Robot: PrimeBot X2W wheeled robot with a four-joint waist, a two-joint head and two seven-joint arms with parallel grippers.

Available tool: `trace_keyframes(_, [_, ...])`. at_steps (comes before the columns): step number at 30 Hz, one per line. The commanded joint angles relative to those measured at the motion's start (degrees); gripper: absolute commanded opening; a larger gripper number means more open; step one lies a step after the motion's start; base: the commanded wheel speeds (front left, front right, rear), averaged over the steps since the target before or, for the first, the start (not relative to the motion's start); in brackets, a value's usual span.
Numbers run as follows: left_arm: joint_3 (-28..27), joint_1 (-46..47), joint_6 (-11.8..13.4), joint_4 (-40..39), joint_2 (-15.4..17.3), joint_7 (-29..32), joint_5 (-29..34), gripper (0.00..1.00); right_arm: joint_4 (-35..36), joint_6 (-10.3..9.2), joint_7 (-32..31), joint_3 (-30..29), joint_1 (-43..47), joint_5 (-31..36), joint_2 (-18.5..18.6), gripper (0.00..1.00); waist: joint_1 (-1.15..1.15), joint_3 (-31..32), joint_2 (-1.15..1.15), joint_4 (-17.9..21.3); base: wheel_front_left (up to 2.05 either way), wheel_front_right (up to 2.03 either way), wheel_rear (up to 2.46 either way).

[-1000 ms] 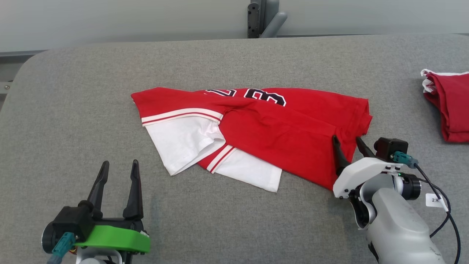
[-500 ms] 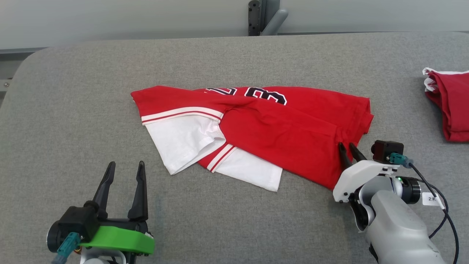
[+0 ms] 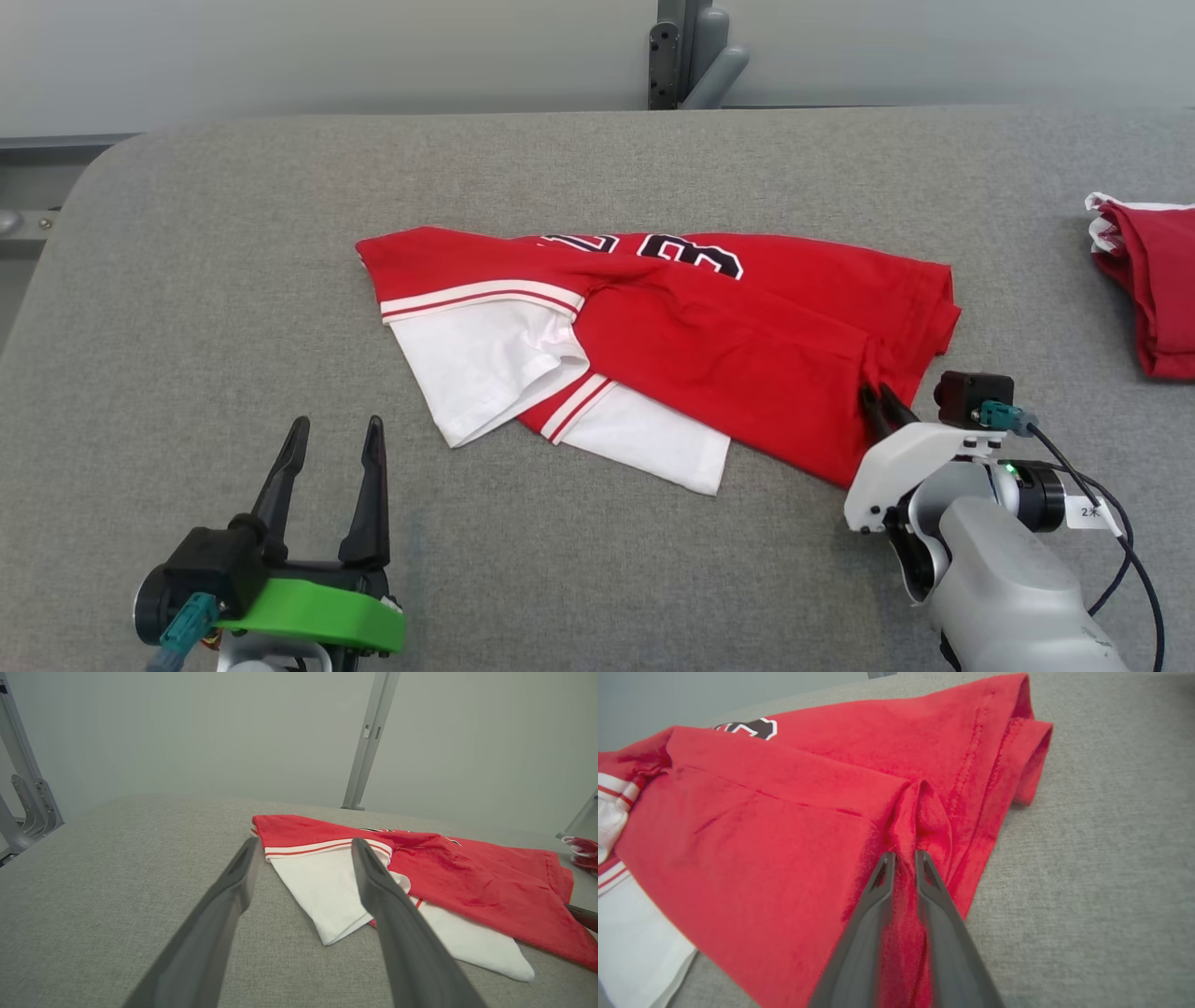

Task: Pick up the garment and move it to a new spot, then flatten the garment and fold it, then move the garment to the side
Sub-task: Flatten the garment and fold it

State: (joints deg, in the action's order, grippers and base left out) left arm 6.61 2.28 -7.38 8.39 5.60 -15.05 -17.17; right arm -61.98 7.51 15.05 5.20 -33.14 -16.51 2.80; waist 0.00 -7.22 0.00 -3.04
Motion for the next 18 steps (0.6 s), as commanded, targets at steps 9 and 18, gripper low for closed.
trace_keyframes(9, [-0.5,-1.9,-0.2,0.4,-0.3,-0.1,0.5,1.00,2.8,-0.05,0.2,-1.9,1.6,2.8,0.2,0.00,0.00,1.8,0.00,-0.4,0.00,0.00,0.00])
trace_keyframes(18, [1.1,-2.3,-0.2,5.1,-1.8,-0.1,-7.7,1.00,12.2,-0.05,0.2,-9.2,7.9,10.0,0.2,0.00,0.00,2.2,0.00,1.1,0.00,0.00,0.00])
